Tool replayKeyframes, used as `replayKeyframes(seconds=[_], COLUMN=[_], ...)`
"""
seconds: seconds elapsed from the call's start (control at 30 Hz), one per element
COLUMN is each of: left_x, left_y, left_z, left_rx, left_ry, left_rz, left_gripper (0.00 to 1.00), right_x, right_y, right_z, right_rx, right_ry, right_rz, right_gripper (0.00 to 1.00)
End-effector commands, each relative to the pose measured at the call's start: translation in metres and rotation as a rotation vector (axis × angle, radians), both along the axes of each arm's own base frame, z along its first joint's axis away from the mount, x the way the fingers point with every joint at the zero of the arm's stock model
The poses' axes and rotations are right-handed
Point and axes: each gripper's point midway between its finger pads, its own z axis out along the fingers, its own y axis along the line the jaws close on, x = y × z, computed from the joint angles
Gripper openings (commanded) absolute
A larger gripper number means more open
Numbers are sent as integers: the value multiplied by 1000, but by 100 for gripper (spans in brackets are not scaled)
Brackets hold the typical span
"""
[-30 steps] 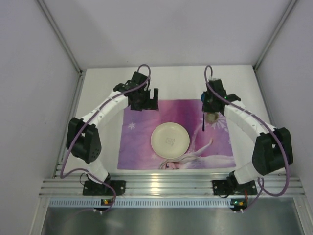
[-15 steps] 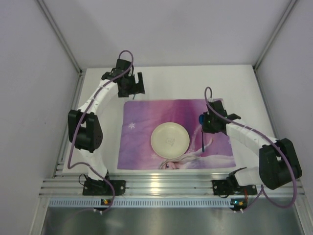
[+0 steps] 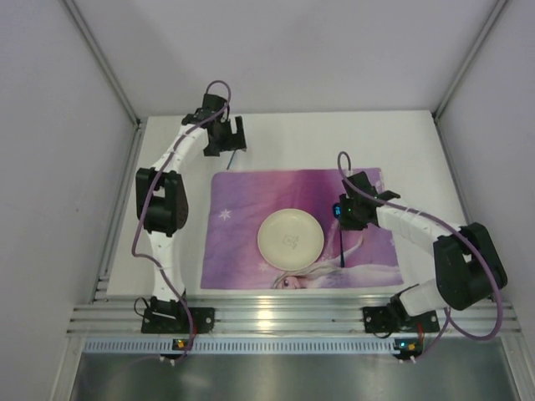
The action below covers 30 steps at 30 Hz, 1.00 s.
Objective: Set the dinner table for one person
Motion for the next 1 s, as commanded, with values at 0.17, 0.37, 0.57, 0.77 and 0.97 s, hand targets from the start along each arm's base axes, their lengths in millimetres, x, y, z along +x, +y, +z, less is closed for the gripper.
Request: replayKeyframes(seconds=[0.17, 0.37, 0.57, 0.77, 0.97], left_x=[61, 84, 90, 83, 72], left_y=[12, 8, 15, 14, 22], left_z=[-16, -50, -71, -92, -120], left_rx=[109, 124, 118, 114, 166], left_ry=[-106, -89, -64, -15, 53], left_rz=[-5, -29, -24, -48, -79], left_gripper=[98, 89, 68, 20, 4], right_x=[-3, -2, 8, 17, 26], right_y=[-4, -1, 1, 0, 2], right_z=[46, 87, 105, 108, 111], right_rx=[-37, -2, -10, -39, -48], right_ry=[-55, -114, -133, -137, -143], right_rz=[47, 45, 33, 34, 40], right_gripper=[51, 63, 63, 63, 63])
